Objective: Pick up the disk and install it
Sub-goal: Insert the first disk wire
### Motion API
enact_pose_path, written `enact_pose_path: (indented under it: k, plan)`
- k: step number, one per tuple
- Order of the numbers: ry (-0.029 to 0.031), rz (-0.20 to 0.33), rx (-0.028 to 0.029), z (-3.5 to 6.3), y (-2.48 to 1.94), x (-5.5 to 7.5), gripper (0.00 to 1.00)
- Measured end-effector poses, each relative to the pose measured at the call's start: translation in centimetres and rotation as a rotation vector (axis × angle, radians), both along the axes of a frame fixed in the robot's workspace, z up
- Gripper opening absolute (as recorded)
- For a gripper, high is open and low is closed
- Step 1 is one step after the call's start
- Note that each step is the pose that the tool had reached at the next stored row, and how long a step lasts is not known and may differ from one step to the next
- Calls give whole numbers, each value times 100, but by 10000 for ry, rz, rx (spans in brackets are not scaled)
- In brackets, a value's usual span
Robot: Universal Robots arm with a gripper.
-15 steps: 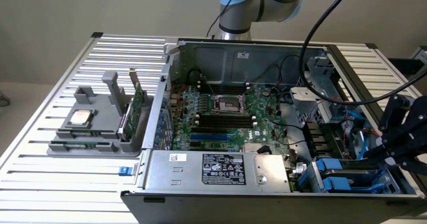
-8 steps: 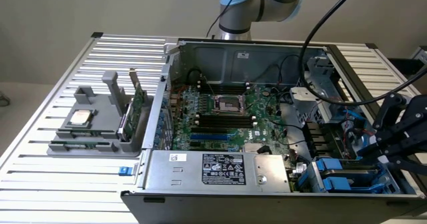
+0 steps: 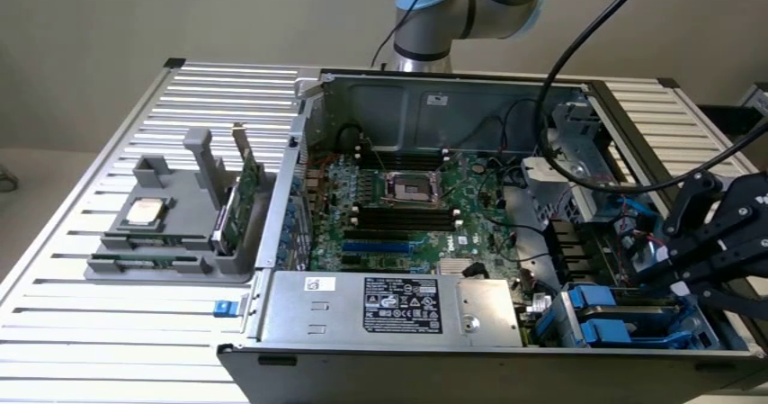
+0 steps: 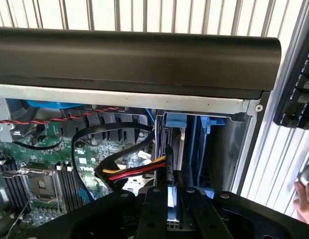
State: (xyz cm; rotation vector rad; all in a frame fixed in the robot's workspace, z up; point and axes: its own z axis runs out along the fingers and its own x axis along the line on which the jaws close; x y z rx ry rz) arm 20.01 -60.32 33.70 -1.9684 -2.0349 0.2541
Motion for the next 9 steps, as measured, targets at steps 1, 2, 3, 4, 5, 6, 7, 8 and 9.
enact_pose_path:
  k: [1,2,3,4,5,6,7,8,9]
  plan:
    - [2,0,0,-7,7,0,17]
    - [3,0,1,-13,17,0,17]
    - [4,0,0,-17,26,0,17]
    - [5,-1,2,-22,36,1,17]
    - [6,1,1,-24,46,3,17]
    - [7,0,1,-26,57,8,17]
    - [6,0,0,-28,68,14,17]
    - [6,0,1,-29,78,21,17]
    - [6,0,1,-30,86,27,17]
